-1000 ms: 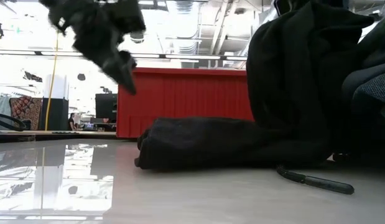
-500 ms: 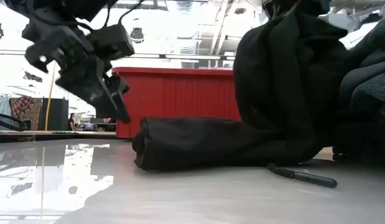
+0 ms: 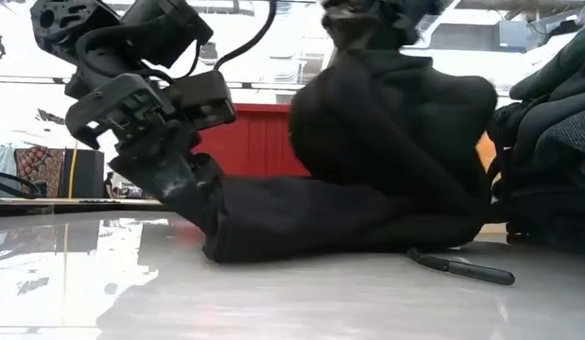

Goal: Fold laundry
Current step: Fold the black shirt

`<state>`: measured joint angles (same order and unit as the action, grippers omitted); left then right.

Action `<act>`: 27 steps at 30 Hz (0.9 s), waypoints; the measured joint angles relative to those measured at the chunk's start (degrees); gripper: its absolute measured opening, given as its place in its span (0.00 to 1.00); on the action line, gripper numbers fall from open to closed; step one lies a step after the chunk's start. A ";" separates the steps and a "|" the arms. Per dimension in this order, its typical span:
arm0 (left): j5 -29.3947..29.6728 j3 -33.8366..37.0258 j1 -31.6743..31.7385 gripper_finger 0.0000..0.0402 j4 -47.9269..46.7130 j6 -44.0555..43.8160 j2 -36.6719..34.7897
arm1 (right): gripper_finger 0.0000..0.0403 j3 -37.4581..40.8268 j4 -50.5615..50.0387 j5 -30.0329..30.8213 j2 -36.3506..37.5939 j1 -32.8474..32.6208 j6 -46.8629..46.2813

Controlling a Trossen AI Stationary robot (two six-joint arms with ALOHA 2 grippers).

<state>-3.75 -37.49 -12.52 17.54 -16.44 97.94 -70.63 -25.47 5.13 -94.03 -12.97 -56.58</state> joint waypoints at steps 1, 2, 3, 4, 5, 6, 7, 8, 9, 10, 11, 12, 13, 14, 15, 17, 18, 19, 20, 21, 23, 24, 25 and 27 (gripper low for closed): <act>-0.12 -0.50 0.20 0.52 0.02 0.14 0.30 | 0.09 -1.53 0.36 -0.60 -1.56 0.00 0.99; -0.21 -0.80 0.47 0.52 0.00 0.40 0.39 | 0.09 -3.00 0.87 -1.36 -2.88 0.00 1.99; -0.33 -1.01 0.76 0.52 -0.06 0.51 0.44 | 0.10 -4.55 0.92 -2.14 -4.61 0.00 2.89; -0.45 -1.11 1.14 0.52 0.05 0.53 0.49 | 0.11 -6.02 0.75 -2.43 -6.11 0.00 3.40; -0.54 -1.12 1.56 0.52 0.13 0.56 0.51 | 0.12 -7.36 0.68 -2.56 -7.53 0.00 3.86; -0.58 -1.12 2.05 0.52 0.13 0.54 0.51 | 0.13 -8.64 0.58 -2.98 -8.89 -0.08 4.62; -0.90 -1.12 2.60 0.52 0.13 0.31 0.51 | 0.15 -9.82 0.57 -3.41 -10.15 -0.11 5.82; -1.43 -1.12 3.20 0.52 0.11 -0.21 0.53 | 0.16 -10.92 0.58 -3.74 -11.25 -0.10 6.94; -1.91 -1.12 3.62 0.52 0.13 -0.89 0.53 | 0.19 -11.96 0.54 -4.06 -12.36 -0.09 7.66; -2.03 -1.12 3.94 0.52 0.17 -1.47 0.53 | 0.21 -12.82 0.63 -4.66 -13.11 -0.09 8.52; -2.15 -1.12 4.20 0.52 0.17 -1.85 0.55 | 0.24 -13.29 0.58 -5.56 -13.39 0.12 9.34; -2.45 -1.12 4.39 0.52 0.17 -2.19 0.55 | 0.27 -13.74 0.41 -6.53 -13.88 0.43 10.05; -2.68 -1.13 4.57 0.52 0.17 -2.44 0.55 | 0.30 -14.28 0.44 -7.46 -14.10 0.76 10.40; -2.92 -1.14 4.67 0.52 0.18 -2.78 0.55 | 0.34 -14.54 0.71 -8.57 -14.10 1.08 10.77; -3.27 -1.14 4.79 0.52 0.17 -3.17 0.55 | 0.38 -14.56 0.74 -9.86 -13.99 1.43 11.48; -3.71 -1.19 5.09 0.52 -0.19 -4.10 0.55 | 0.45 -15.18 0.16 -12.80 -13.65 2.14 12.63; -3.84 -1.20 5.22 0.52 -0.28 -4.50 0.52 | 0.49 -15.27 -0.23 -14.27 -12.91 2.51 13.28; -4.12 -1.20 5.42 0.52 -0.81 -4.94 0.20 | 0.52 -15.30 -0.55 -15.43 -12.14 2.83 13.59; -4.12 -1.20 5.66 0.52 -1.48 -5.18 -0.21 | 0.56 -15.40 -0.31 -15.94 -11.24 2.98 13.82; -3.95 -1.20 5.98 0.52 -2.59 -5.45 -0.87 | 0.58 -15.46 -0.33 -16.10 -10.13 2.96 14.31; -3.30 -1.20 6.71 0.52 -5.02 -6.39 -2.23 | 0.62 -15.48 -1.52 -16.15 -7.98 2.62 15.46; -3.15 -1.18 7.10 0.52 -6.65 -6.74 -3.30 | 0.63 -15.52 -2.15 -16.12 -6.90 2.34 16.08; -2.90 -1.12 7.44 0.52 -8.55 -6.90 -4.58 | 0.63 -15.54 -3.27 -15.94 -5.73 1.92 16.49; -2.20 -1.15 8.16 0.52 -10.98 -6.98 -7.00 | 0.63 -15.52 -5.66 -15.27 -3.67 1.16 17.65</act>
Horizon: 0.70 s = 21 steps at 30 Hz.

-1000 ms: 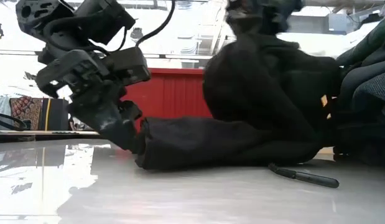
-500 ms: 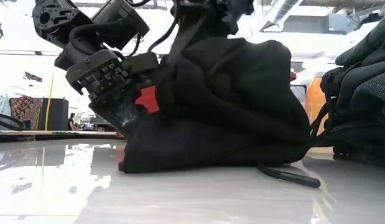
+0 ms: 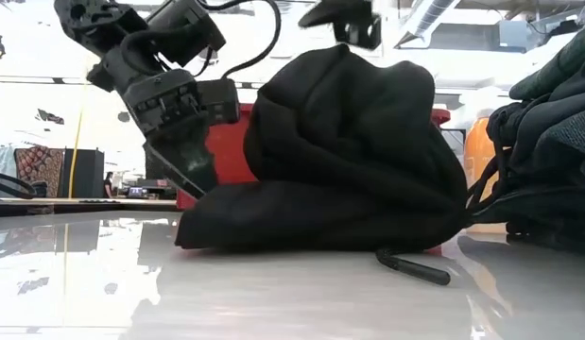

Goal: Fold laundry
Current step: Fold the black shirt

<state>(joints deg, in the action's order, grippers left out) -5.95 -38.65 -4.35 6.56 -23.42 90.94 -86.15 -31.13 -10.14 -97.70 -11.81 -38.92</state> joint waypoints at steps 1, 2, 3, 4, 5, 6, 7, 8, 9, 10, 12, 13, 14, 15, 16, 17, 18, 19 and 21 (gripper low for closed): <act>0.43 -0.05 0.29 0.52 -2.53 0.02 -1.40 | 0.63 0.00 -0.82 0.94 1.06 -0.68 0.47; 0.73 0.01 0.62 0.52 -4.76 -0.02 -2.65 | 0.63 0.00 -2.41 2.48 2.22 -1.51 0.86; 0.99 0.02 1.03 0.52 -6.06 0.00 -3.81 | 0.63 0.08 -4.40 4.46 3.40 -2.61 1.76; 1.37 0.02 1.36 0.52 -7.99 -0.02 -5.17 | 0.63 0.45 -6.10 7.22 4.50 -4.09 3.26; 1.82 0.03 1.61 0.52 -10.31 -0.27 -6.63 | 0.63 1.50 -7.14 10.20 5.75 -5.60 4.37; 2.14 0.07 1.77 0.52 -11.59 -0.93 -8.06 | 0.63 3.49 -7.40 13.13 7.31 -7.07 4.69; 2.49 0.06 1.92 0.52 -11.89 -1.79 -9.41 | 0.63 5.95 -6.87 15.24 8.67 -8.22 4.00; 2.83 0.06 2.00 0.52 -12.17 -2.79 -10.90 | 0.62 8.55 -5.31 15.91 9.89 -9.07 2.65; 3.32 0.08 2.00 0.52 -12.17 -3.61 -12.42 | 0.61 11.45 -2.92 16.98 10.96 -9.62 1.24; 3.74 0.08 2.00 0.52 -10.46 -4.64 -13.75 | 0.60 14.29 0.01 18.53 11.90 -9.92 0.00; 6.33 0.04 1.95 0.52 -6.08 -6.40 -16.35 | 0.57 19.29 5.23 22.72 12.80 -10.42 -1.83; 8.01 0.04 1.94 0.52 -3.90 -7.21 -17.21 | 0.56 21.30 7.87 24.41 12.79 -10.51 -2.46; 9.70 0.03 1.98 0.52 -0.99 -7.79 -17.71 | 0.55 22.66 9.79 25.34 12.66 -10.47 -2.88; 11.42 -0.05 1.98 0.52 1.53 -8.00 -17.91 | 0.53 23.55 11.00 26.12 12.43 -10.46 -2.85; 12.88 -0.07 2.00 0.52 3.15 -8.15 -17.93 | 0.52 24.01 12.20 26.88 12.13 -10.53 -2.75; 13.97 -0.27 2.00 0.52 3.84 -8.04 -17.73 | 0.51 24.15 13.80 27.71 12.10 -10.60 -2.44; 14.73 -1.02 2.00 0.52 3.81 -7.82 -16.96 | 0.50 24.17 14.67 28.82 12.10 -10.60 -1.90; 15.30 -2.07 2.13 0.52 3.76 -7.50 -15.88 | 0.48 24.20 14.63 30.16 12.13 -10.49 -1.53; 14.82 -3.91 2.50 0.52 3.14 -7.29 -13.07 | 0.46 24.22 15.23 33.14 12.14 -10.06 -1.17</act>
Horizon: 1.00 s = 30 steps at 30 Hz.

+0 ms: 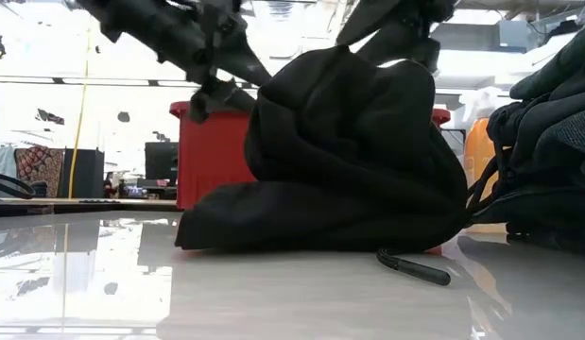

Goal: Fold laundry
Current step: Fold the black shirt

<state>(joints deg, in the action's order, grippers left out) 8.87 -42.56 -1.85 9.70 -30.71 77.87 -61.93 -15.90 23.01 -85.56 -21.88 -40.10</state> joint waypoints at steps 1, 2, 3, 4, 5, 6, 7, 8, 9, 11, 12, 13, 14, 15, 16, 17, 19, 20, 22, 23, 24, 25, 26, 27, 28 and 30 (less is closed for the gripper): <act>-1.06 -1.43 0.17 0.52 -0.01 0.04 2.03 | 0.45 0.00 0.26 1.50 -0.04 0.29 0.02; -2.20 -3.03 0.23 0.52 0.18 0.40 4.07 | 0.44 0.02 0.26 2.53 -0.06 0.40 0.03; -3.52 -4.68 0.23 0.52 -0.19 1.29 6.22 | 0.42 0.06 0.28 2.92 -0.09 0.55 0.02; -4.95 -6.36 0.21 0.52 -0.71 2.39 8.29 | 0.41 0.04 0.53 2.87 -0.70 0.80 -0.01; -6.16 -8.41 0.17 0.52 -1.21 3.53 10.53 | 0.39 0.02 0.80 2.59 -1.29 1.14 -0.24; -6.65 -10.37 0.20 0.52 -2.51 4.57 12.55 | 0.38 0.03 0.91 1.87 -2.15 1.19 -0.33; -6.79 -12.12 0.28 0.52 -5.08 5.48 14.38 | 0.36 0.11 1.71 0.83 -3.48 1.19 -0.38; -6.89 -13.77 0.51 0.52 -7.77 6.17 16.07 | 0.34 0.11 3.36 -0.49 -4.86 1.19 -0.36; -6.90 -15.37 0.80 0.52 -9.75 6.48 17.74 | 0.32 0.11 5.02 -1.67 -6.16 1.11 -0.37; -7.22 -17.87 1.27 0.52 -12.92 7.37 20.09 | 0.29 -0.01 8.42 -3.92 -9.10 0.70 -0.43; -7.89 -18.72 1.38 0.52 -13.76 7.91 20.80 | 0.27 -0.39 9.99 -5.10 -10.52 0.59 -0.39; -8.58 -19.38 1.41 0.52 -14.15 8.40 21.48 | 0.25 -0.87 10.93 -6.25 -12.04 0.33 -0.42; -8.89 -19.77 1.36 0.52 -14.34 8.81 21.98 | 0.24 -1.40 11.54 -7.28 -13.36 -0.07 -0.42; -9.08 -19.81 1.35 0.52 -14.56 9.38 22.30 | 0.22 -1.99 11.82 -7.94 -14.35 -0.46 -0.42; -9.10 -19.78 1.32 0.52 -15.24 10.12 22.53 | 0.21 -2.70 11.84 -8.18 -15.20 -0.77 -0.44; -9.01 -19.69 1.41 0.52 -15.61 10.86 22.59 | 0.19 -3.33 11.74 -8.28 -15.76 -1.03 -0.46; -8.77 -19.15 1.77 0.52 -15.31 11.88 22.59 | 0.17 -3.91 11.15 -8.35 -15.95 -1.42 -0.41; -8.75 -19.02 2.08 0.52 -15.44 12.37 22.59 | 0.17 -3.91 10.99 -8.37 -15.95 -1.53 -0.32; -8.66 -18.35 2.76 0.52 -15.31 13.39 22.59 | 0.16 -3.91 10.78 -8.42 -15.95 -1.87 0.74; -8.65 -18.05 3.12 0.52 -15.49 13.64 22.59 | 0.15 -3.91 10.72 -8.42 -15.95 -2.14 1.67; -8.65 -17.78 3.50 0.52 -15.34 13.88 22.59 | 0.15 -3.91 10.72 -8.50 -15.97 -2.47 3.01; -8.64 -17.31 3.86 0.52 -14.84 14.12 22.59 | 0.15 -3.91 10.80 -8.55 -15.98 -2.87 4.55; -8.56 -16.84 4.24 0.52 -14.72 14.23 22.59 | 0.15 -3.91 11.08 -8.53 -16.24 -3.32 6.27; -8.43 -16.38 4.65 0.52 -14.61 14.45 22.57 | 0.15 -3.98 11.51 -8.53 -16.66 -3.79 7.66; -8.24 -16.06 5.03 0.52 -14.57 14.47 22.57 | 0.15 -3.98 11.61 -8.49 -16.88 -4.31 8.83; -8.00 -15.52 5.80 0.52 -14.25 14.42 22.59 | 0.15 -3.93 11.50 -8.49 -17.21 -5.04 10.61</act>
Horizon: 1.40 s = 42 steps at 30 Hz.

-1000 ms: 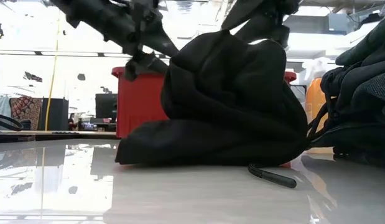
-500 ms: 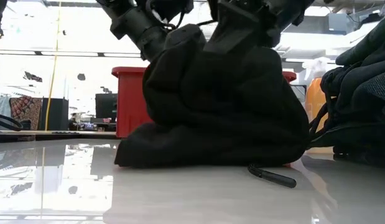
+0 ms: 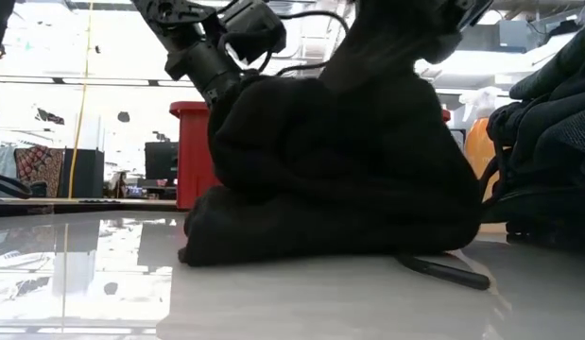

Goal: Fold laundry
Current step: Fold the black shirt

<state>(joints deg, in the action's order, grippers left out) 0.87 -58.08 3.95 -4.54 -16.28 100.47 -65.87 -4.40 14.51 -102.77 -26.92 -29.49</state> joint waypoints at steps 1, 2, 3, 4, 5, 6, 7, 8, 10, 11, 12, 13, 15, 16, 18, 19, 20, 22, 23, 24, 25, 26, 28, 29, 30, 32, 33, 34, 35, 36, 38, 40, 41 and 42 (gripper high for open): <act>0.04 0.09 0.40 0.52 0.20 -0.24 0.00 | 0.15 0.00 0.50 0.13 -0.24 -0.10 0.68; -0.08 0.10 0.78 0.52 0.31 -0.59 -0.01 | 0.15 -0.02 0.62 0.25 -0.13 -0.09 1.59; -0.46 0.09 1.12 0.52 0.35 -1.13 0.00 | 0.15 -0.02 0.20 0.71 0.28 -0.09 2.83; -1.27 -0.09 1.49 0.52 0.33 -1.78 0.00 | 0.15 -0.01 -0.06 1.36 0.61 -0.01 3.95; -2.16 -0.55 1.84 0.52 0.32 -2.31 0.00 | 0.15 -0.15 -0.11 1.84 1.15 0.35 5.19; -3.09 -1.21 2.17 0.52 0.29 -2.72 -0.11 | 0.15 -0.39 -0.41 2.78 2.07 0.50 6.43; -3.81 -1.92 2.48 0.52 -0.04 -3.03 -0.49 | 0.15 -0.39 -0.77 3.61 3.33 0.58 7.30; -4.12 -2.75 2.69 0.52 -0.27 -3.29 -0.76 | 0.15 -0.41 -0.77 3.83 4.41 1.01 7.94; -4.14 -4.44 3.01 0.52 -0.93 -3.29 -2.20 | 0.15 -0.52 -0.83 3.88 6.92 1.68 8.77; -3.96 -5.08 3.03 0.52 -1.54 -3.27 -2.79 | 0.15 -0.51 -1.40 3.70 8.02 1.93 8.88; -3.55 -6.11 3.04 0.52 -1.24 -3.26 -3.44 | 0.15 -0.50 -1.61 3.24 9.20 2.26 8.96; -3.25 -6.66 3.04 0.52 -0.82 -3.23 -4.33 | 0.15 -0.50 -1.86 2.28 10.51 2.58 9.04; -3.61 -7.89 2.95 0.52 -1.81 -3.47 -5.70 | 0.15 -0.50 -3.44 -0.18 13.04 3.13 9.10; -3.89 -8.40 2.69 0.52 -1.42 -3.86 -6.54 | 0.15 -0.55 -4.50 -0.93 14.40 3.32 9.05; -4.74 -8.36 1.41 0.52 -1.43 -5.79 -8.02 | 0.15 -0.33 -7.15 -0.92 16.60 3.00 9.00; -4.77 -8.37 0.41 0.52 -0.56 -6.98 -8.61 | 0.15 0.04 -7.91 -0.78 17.84 2.52 9.03; -4.76 -8.38 -0.94 0.52 -0.25 -7.90 -8.82 | 0.15 0.81 -8.92 -0.20 18.89 1.98 9.11; -4.67 -8.35 -4.52 0.52 0.90 -8.90 -8.98 | 0.15 2.67 -9.56 2.08 21.39 0.74 9.02; -3.98 -8.32 -6.60 0.52 1.59 -9.15 -8.93 | 0.15 4.11 -9.16 3.40 22.69 0.02 8.78; -2.21 -8.32 -9.06 0.52 2.65 -9.36 -8.69 | 0.15 5.86 -8.94 4.97 24.10 -0.55 8.31; 0.21 -8.36 -11.44 0.52 3.03 -9.26 -8.61 | 0.15 7.63 -8.21 6.52 25.53 -0.94 7.55; 3.10 -8.28 -13.66 0.52 2.70 -8.73 -8.49 | 0.15 9.73 -6.62 7.82 26.89 -1.28 6.67; 9.35 -8.14 -17.69 0.52 2.64 -8.38 -6.97 | 0.15 14.42 -3.08 8.86 29.15 -1.59 4.82; 12.29 -8.09 -19.37 0.52 2.05 -8.51 -6.45 | 0.15 16.77 -0.75 8.86 30.16 -1.59 4.02; 15.03 -7.88 -20.87 0.52 1.30 -8.90 -6.16 | 0.15 18.90 2.38 8.85 30.95 -1.50 3.33; 19.04 -8.18 -22.64 0.52 4.19 -10.20 -4.23 | 0.15 22.63 7.79 8.84 32.30 -1.13 2.60; 20.05 -8.29 -23.33 0.52 4.40 -10.67 -3.77 | 0.15 24.06 9.70 8.84 32.69 -0.94 2.52; 20.81 -8.16 -24.18 0.52 2.85 -11.44 -3.17 | 0.15 25.18 11.52 8.82 32.75 -0.57 2.53; 21.10 -8.03 -24.46 0.52 2.52 -12.29 -1.49 | 0.15 25.99 13.22 8.80 32.75 -0.12 2.52; 20.92 -8.17 -24.49 0.52 3.43 -13.55 -0.03 | 0.15 26.58 14.16 8.78 32.83 0.31 2.51; 20.40 -7.22 -25.46 0.52 0.60 -15.96 2.45 | 0.15 26.89 14.02 8.78 32.72 1.42 2.45; 19.91 -7.23 -26.14 0.52 0.05 -19.16 5.17 | 0.15 26.61 14.30 8.38 32.53 2.72 1.05; 19.97 -7.35 -26.90 0.52 -0.67 -21.06 6.23 | 0.15 26.84 13.90 7.97 32.53 3.14 -0.08; 19.94 -7.33 -27.74 0.52 -1.82 -22.42 7.20 | 0.15 26.91 14.27 7.66 32.24 3.50 -1.59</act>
<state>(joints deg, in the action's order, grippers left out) 20.80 -65.41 -23.80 -6.37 -38.71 107.67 -38.96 9.87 22.17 -70.54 -23.41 -31.08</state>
